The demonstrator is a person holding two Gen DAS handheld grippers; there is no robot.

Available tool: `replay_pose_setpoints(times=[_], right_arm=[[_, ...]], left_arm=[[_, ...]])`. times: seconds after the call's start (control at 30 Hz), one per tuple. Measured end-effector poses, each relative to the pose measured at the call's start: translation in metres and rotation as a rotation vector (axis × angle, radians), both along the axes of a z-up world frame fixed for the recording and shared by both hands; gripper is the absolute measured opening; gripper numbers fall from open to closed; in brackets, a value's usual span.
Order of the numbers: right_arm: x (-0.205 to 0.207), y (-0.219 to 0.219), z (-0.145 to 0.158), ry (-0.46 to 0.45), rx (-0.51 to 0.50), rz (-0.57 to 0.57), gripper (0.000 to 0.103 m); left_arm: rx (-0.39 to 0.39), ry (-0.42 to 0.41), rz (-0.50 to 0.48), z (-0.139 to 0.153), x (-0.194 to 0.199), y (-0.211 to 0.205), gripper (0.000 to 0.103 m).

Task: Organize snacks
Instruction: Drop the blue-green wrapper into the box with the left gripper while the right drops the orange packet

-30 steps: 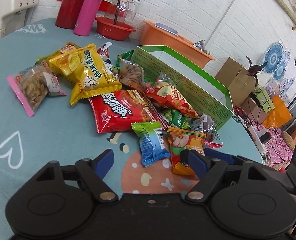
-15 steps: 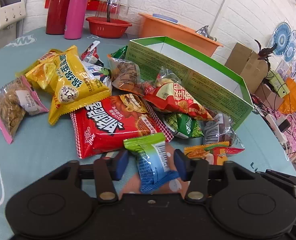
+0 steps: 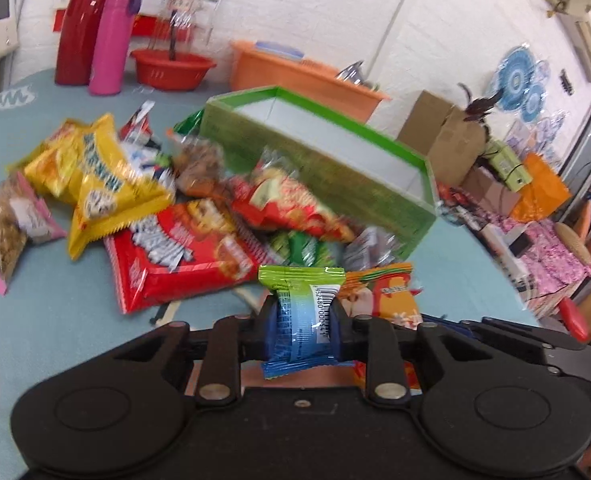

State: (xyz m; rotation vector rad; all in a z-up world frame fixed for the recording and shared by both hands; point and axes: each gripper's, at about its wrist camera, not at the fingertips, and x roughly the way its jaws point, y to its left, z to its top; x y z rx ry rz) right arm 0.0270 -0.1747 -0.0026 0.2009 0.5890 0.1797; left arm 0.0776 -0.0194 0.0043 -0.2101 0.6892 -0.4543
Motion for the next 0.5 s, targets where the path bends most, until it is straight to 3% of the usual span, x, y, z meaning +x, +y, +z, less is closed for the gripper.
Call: replay_pose_setpoints(times=[0.23,0.5], right_arm=[[-0.001,-0.016,0.035,-0.129,0.004,-0.044,0.046],[0.028,-0.052,0.059,-0.215,-0.035,-0.155,0.046]], left_arm=[[-0.054,-0.098,-0.056,0.043,0.012,-0.013,0.082],[-0.069,-0.152,-0.079,0.067,0.057,-0.041,0.082]])
